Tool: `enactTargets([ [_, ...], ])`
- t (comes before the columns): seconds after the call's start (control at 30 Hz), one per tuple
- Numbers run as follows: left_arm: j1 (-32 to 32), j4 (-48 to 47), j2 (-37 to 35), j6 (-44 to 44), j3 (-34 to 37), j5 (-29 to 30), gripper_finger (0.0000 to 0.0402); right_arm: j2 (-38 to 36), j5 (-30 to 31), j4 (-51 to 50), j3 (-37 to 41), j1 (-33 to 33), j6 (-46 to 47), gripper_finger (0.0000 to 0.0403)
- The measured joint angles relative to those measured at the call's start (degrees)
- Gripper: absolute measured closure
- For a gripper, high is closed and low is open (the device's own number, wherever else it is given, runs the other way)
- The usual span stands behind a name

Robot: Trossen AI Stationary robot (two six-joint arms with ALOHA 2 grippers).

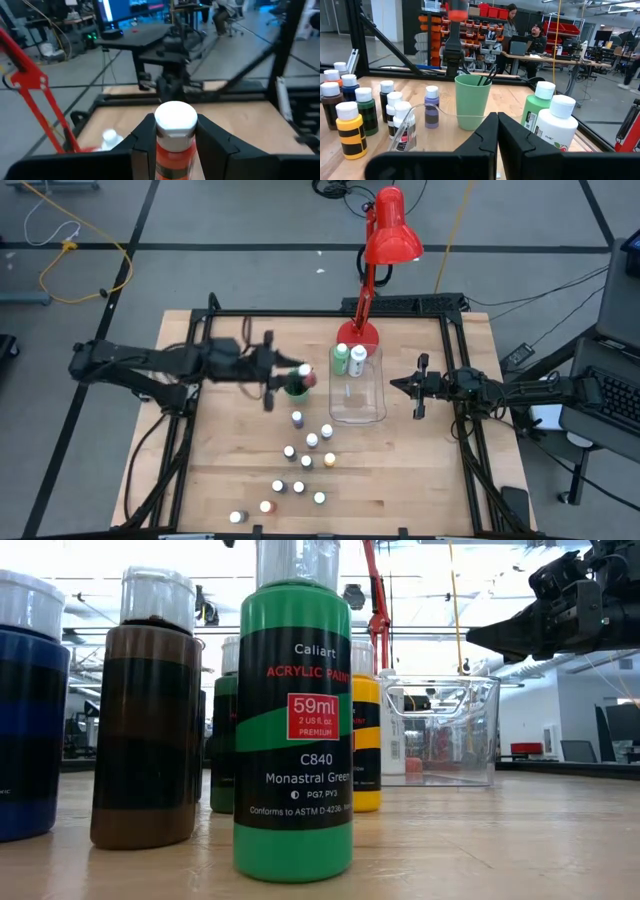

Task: Pick & Place Paint Supplies
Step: Put the top orange paint bottle into the transparent bin

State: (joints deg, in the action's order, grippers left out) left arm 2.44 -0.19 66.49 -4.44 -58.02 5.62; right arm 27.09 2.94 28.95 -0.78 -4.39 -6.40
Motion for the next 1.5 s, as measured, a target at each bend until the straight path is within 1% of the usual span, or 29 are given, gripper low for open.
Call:
enactTargets([
  [0.1, -3.5, 3.7, 6.2, 0.2, -2.5, -5.2, 0.0305, 0.0, 0.0, 0.0, 0.0, 0.0, -0.1, 0.0399],
  [0.2, -5.9, 9.1, 13.9, 1.4, -3.2, -10.9, 0.0305, 0.0, 0.0, 0.0, 0.0, 0.0, -0.1, 0.0399],
  [0.3, -7.2, 13.6, 21.0, 2.6, -3.1, -11.7, 0.0305, 0.0, 0.0, 0.0, 0.0, 0.0, -0.1, 0.0399],
  [0.43, -9.1, 20.6, 27.9, 3.2, -3.1, -11.9, 0.0305, 0.0, 0.0, 0.0, 0.0, 0.0, -0.3, 0.0399],
  [0.5, -10.1, 23.3, 30.8, 4.0, -3.5, -13.8, 0.0305, 0.0, 0.0, 0.0, 0.0, 0.0, -0.3, 0.0399],
  [0.6, -11.4, 24.1, 34.3, 6.9, -5.3, -16.5, 0.0305, 0.0, 0.0, 0.0, 0.0, 0.0, -0.3, 0.0399],
  [0.73, -11.9, 22.9, 37.2, 7.8, -6.8, -16.6, 0.0305, 0.0, 0.0, 0.0, 0.0, 0.0, -0.3, 0.0399],
  [0.93, -11.5, 22.4, 40.5, 8.0, -6.9, -15.9, 0.0305, 0.0, 0.0, -0.1, 0.0, 0.0, -0.3, 0.0399],
  [1.1, -11.0, 23.2, 43.0, 7.6, -6.9, -12.2, 0.0305, 0.0, 0.0, -0.1, 0.0, 0.0, -0.3, 0.0399],
  [1.17, -11.0, 22.1, 43.4, 6.9, -6.9, -11.6, 0.0305, 0.0, 0.0, 0.0, 0.0, 0.0, -0.3, 0.0399],
  [1.23, -11.0, 23.8, 44.5, 5.7, -6.9, -10.6, 0.0305, 0.0, 0.0, 0.0, 0.0, 0.0, -0.3, 0.0399],
  [1.4, -11.0, 24.4, 45.1, 4.7, -7.0, -9.0, 0.0305, 0.0, 0.0, 0.0, 0.0, 0.0, -0.3, 0.0399],
  [1.5, -11.1, 23.0, 45.4, 4.5, -6.9, -8.6, 0.0305, 0.0, 0.0, 0.0, 0.0, 0.0, -0.4, 0.0399],
])
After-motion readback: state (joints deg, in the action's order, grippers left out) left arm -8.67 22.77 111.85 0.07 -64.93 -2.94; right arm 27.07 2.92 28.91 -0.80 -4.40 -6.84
